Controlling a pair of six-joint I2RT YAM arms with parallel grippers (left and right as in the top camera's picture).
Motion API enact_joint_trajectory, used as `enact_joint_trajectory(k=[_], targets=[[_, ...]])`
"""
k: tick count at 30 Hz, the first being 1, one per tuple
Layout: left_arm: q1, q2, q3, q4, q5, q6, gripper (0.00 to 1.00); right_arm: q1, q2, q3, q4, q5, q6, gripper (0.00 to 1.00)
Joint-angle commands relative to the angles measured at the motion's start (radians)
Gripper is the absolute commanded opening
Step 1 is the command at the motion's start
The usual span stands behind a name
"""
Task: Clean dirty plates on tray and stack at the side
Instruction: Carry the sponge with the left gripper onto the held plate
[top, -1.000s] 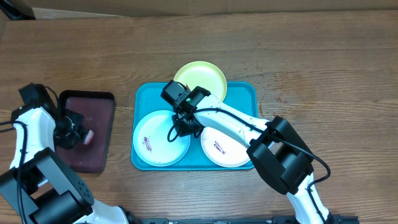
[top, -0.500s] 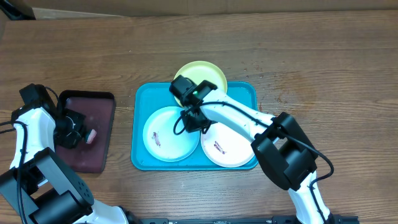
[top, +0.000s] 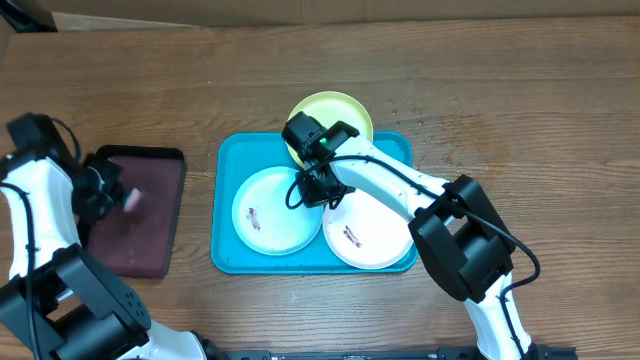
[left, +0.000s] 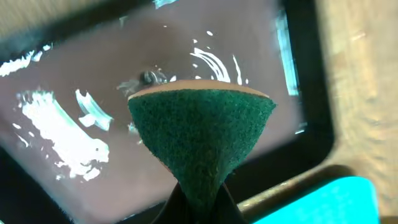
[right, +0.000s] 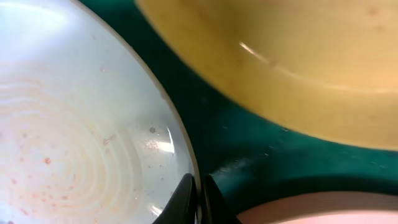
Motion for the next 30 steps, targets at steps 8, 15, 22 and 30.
enact_joint_trajectory(k=[8, 15, 22, 30], targets=[[-0.019, 0.002, -0.119, 0.086, -0.095, 0.007, 0.04, 0.035, 0.018, 0.010, 0.048, -0.035, 0.008, 0.04], [-0.009, -0.007, -0.153, 0.130, -0.086, 0.009, 0.04, 0.036, 0.018, 0.010, 0.053, -0.037, 0.008, 0.04], [-0.057, -0.021, 0.075, -0.061, -0.077, 0.020, 0.04, 0.036, 0.018, 0.010, 0.073, -0.040, 0.012, 0.04], [-0.188, -0.005, -0.034, -0.021, -0.029, 0.151, 0.04, 0.036, 0.018, 0.010, 0.080, -0.061, 0.012, 0.04]])
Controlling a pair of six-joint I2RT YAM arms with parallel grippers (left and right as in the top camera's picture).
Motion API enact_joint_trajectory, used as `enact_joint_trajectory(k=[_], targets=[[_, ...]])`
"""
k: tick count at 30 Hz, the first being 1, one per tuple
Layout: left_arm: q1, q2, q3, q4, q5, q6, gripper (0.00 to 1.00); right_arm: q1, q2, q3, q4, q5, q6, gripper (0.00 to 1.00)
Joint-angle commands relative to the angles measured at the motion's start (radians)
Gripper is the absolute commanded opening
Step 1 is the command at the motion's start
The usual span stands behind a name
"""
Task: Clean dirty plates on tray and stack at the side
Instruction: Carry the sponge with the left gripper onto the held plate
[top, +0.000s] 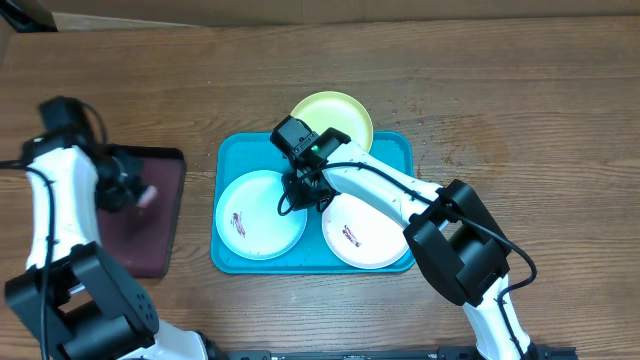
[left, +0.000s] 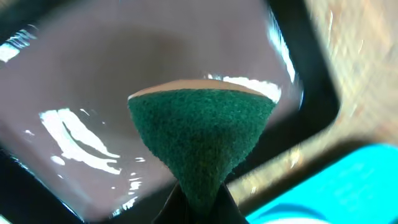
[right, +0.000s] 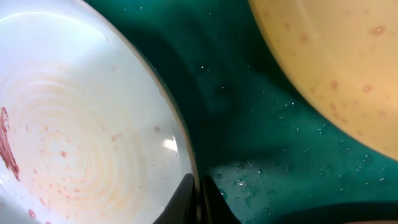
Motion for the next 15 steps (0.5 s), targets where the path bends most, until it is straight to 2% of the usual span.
enact_joint_trajectory(k=[1, 4, 7, 15], targets=[[-0.066, 0.000, -0.018, -0.001, 0.105, 0.165, 0.04, 0.001, 0.018, 0.010, 0.001, -0.006, 0.006, 0.04], [-0.119, -0.026, -0.006, -0.014, 0.289, 0.311, 0.04, -0.007, 0.018, 0.010, 0.013, -0.006, 0.010, 0.04], [-0.165, -0.045, -0.006, -0.016, 0.410, 0.381, 0.04, -0.022, 0.018, 0.010, 0.015, -0.009, 0.052, 0.04], [-0.327, -0.032, -0.101, 0.027, 0.426, 0.388, 0.04, -0.083, 0.018, 0.010, 0.013, -0.094, 0.080, 0.06]])
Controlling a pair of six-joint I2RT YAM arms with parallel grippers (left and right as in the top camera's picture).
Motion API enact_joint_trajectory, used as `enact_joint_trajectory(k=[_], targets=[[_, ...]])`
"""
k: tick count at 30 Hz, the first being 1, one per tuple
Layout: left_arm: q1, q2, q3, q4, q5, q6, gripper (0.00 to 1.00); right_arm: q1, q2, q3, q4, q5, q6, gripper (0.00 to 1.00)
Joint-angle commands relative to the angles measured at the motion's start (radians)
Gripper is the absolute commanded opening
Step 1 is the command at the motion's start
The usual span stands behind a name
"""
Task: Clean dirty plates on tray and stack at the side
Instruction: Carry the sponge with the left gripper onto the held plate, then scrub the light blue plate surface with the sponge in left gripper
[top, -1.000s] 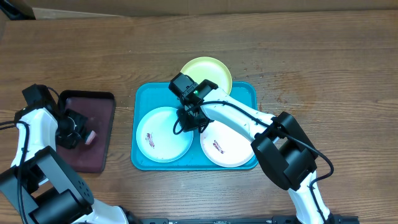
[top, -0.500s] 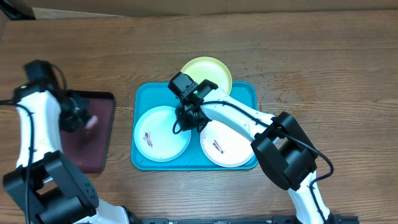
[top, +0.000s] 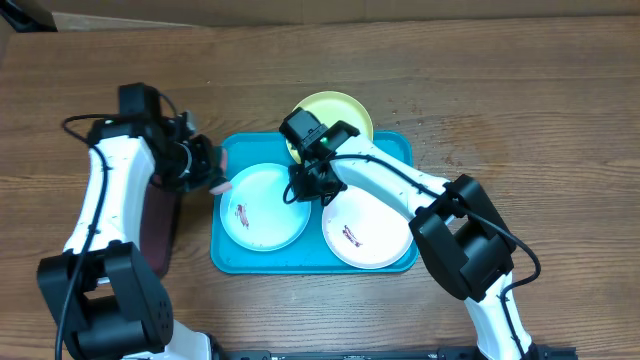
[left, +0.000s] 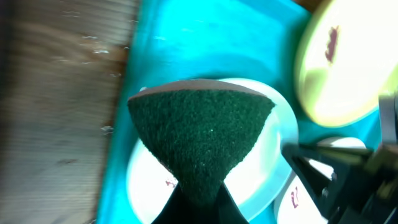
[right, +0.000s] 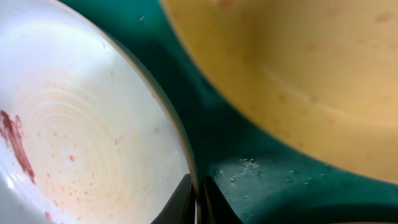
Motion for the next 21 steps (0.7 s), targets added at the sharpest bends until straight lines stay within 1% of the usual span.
enact_joint_trajectory(k=[1, 7, 10, 13, 15, 17, 21], targets=[[-0.080, -0.020, -0.082, 0.042, 0.072, 0.038, 0.04, -0.037, 0.018, 0.010, 0.003, -0.059, 0.020, 0.05], [-0.208, -0.019, -0.222, 0.185, 0.074, -0.052, 0.05, -0.045, 0.018, 0.010, 0.002, -0.059, 0.020, 0.04], [-0.238, -0.019, -0.272, 0.251, 0.074, -0.101, 0.05, -0.043, 0.018, 0.010, 0.002, -0.059, 0.020, 0.04], [-0.256, -0.019, -0.303, 0.293, 0.063, -0.113, 0.04, -0.043, 0.018, 0.010, 0.002, -0.059, 0.021, 0.04], [-0.261, -0.019, -0.319, 0.315, 0.010, -0.141, 0.05, -0.043, 0.018, 0.010, 0.002, -0.059, 0.021, 0.04], [-0.261, -0.019, -0.330, 0.330, -0.043, -0.154, 0.08, -0.043, 0.018, 0.010, 0.001, -0.059, 0.020, 0.04], [-0.262, -0.019, -0.345, 0.353, -0.089, -0.156, 0.14, -0.042, 0.018, 0.010, 0.002, -0.063, 0.021, 0.04]])
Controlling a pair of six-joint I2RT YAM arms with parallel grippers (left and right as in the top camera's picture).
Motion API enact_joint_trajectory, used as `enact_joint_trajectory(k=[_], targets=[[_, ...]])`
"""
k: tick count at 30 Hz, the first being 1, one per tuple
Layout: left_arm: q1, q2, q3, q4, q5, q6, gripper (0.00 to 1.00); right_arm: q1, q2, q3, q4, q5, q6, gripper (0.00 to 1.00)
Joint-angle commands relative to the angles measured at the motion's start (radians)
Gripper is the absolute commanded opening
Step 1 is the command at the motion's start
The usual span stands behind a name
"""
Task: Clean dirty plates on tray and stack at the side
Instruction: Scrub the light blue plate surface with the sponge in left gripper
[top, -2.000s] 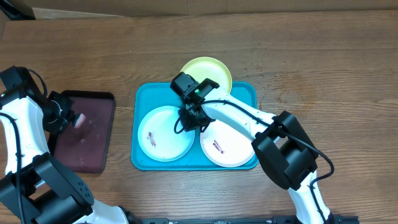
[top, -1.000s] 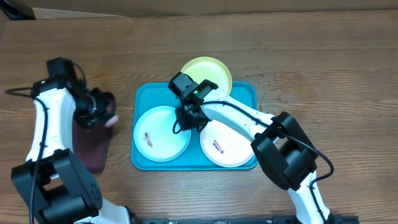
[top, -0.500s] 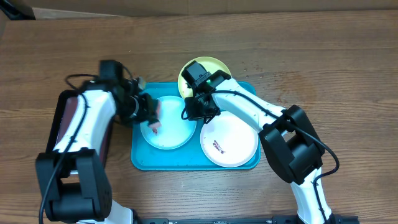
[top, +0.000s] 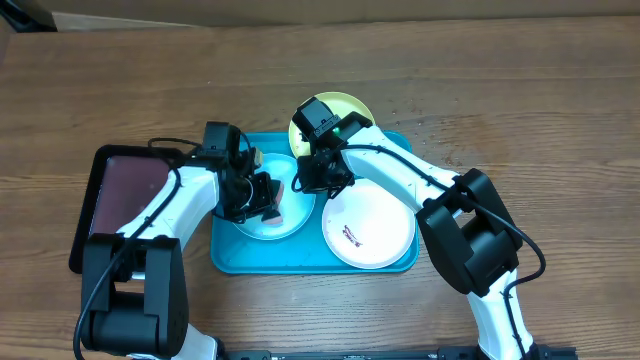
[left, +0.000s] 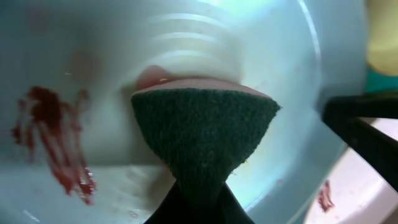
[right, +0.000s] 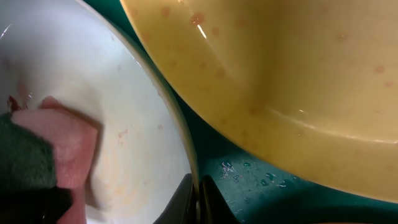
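Note:
A blue tray (top: 228, 258) holds two white plates and part of a yellow plate (top: 345, 108). The left white plate (top: 266, 226) carries a red smear (left: 59, 140). My left gripper (top: 262, 194) is shut on a green-and-pink sponge (left: 202, 127), which presses on that plate's inside. My right gripper (top: 318, 180) is shut on the same plate's right rim (right: 188, 163), black fingertips either side of it. The second white plate (top: 375, 228), also smeared red, lies at the tray's right. The yellow plate (right: 298, 74) overhangs the tray's far edge.
A dark tray (top: 115, 195) with a wet maroon floor lies on the wooden table left of the blue tray. Bare wood (top: 540, 150) stretches to the right of the trays.
My left gripper has moved from above the blue tray's left edge onto the left white plate, and the sponge now touches its surface. The right gripper still grips the plate rim.
At first my left gripper held the sponge over the dark tray while the right one pinched the white plate's rim. The left arm then stood further back, later at the blue tray's left edge, and now presses the sponge on the held plate.

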Motion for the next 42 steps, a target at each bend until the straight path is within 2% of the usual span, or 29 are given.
enact_joint_trajectory(k=[1, 3, 4, 5, 6, 8, 9, 14, 21, 26, 28, 30, 32, 34, 37, 42], targets=[[-0.005, -0.018, -0.026, 0.030, -0.064, -0.029, 0.16, 0.005, 0.018, 0.010, 0.002, -0.016, 0.005, 0.04], [-0.007, -0.018, -0.038, 0.063, -0.063, -0.029, 0.20, 0.005, 0.018, 0.010, 0.002, -0.016, 0.005, 0.04], [-0.007, -0.018, -0.043, 0.077, -0.062, -0.029, 0.26, 0.005, 0.018, 0.010, 0.002, -0.016, 0.005, 0.04], [-0.007, -0.018, -0.048, 0.092, -0.062, -0.029, 0.36, 0.005, 0.018, 0.010, 0.002, -0.016, 0.005, 0.04], [-0.007, -0.018, -0.050, 0.100, -0.063, -0.029, 0.52, 0.005, 0.018, 0.010, 0.002, -0.016, 0.005, 0.04], [-0.007, -0.018, -0.050, 0.108, -0.063, -0.029, 0.68, 0.005, 0.018, 0.010, 0.002, -0.016, 0.005, 0.04], [-0.007, -0.018, -0.050, 0.116, -0.063, -0.029, 0.70, 0.005, 0.018, 0.010, 0.002, -0.016, 0.005, 0.04], [-0.007, -0.018, -0.050, 0.144, -0.066, -0.021, 0.52, 0.005, 0.018, 0.010, 0.001, -0.016, 0.005, 0.04], [-0.007, -0.018, -0.050, 0.137, -0.039, -0.022, 0.43, 0.005, 0.018, 0.010, -0.002, -0.016, 0.005, 0.04], [-0.007, -0.018, -0.050, 0.137, -0.036, -0.022, 0.28, 0.005, 0.018, 0.010, -0.002, -0.016, 0.005, 0.04], [-0.007, -0.018, -0.050, 0.137, -0.036, -0.026, 0.26, 0.005, 0.018, 0.010, -0.003, -0.016, 0.005, 0.04], [-0.007, -0.018, -0.050, 0.136, -0.036, -0.031, 0.17, 0.005, 0.018, 0.010, -0.003, -0.016, 0.004, 0.04], [-0.007, -0.018, -0.050, 0.136, -0.037, -0.031, 0.04, 0.005, 0.018, 0.010, -0.005, -0.016, 0.004, 0.04], [-0.007, -0.018, -0.050, 0.136, -0.046, -0.030, 0.04, 0.005, 0.018, 0.010, -0.006, -0.016, 0.004, 0.04], [-0.007, -0.018, -0.054, 0.122, -0.158, -0.029, 0.04, 0.005, 0.018, 0.010, -0.006, -0.016, 0.004, 0.04], [-0.007, -0.018, -0.101, 0.118, -0.430, -0.030, 0.04, 0.005, 0.018, 0.010, -0.017, -0.015, 0.003, 0.04]])
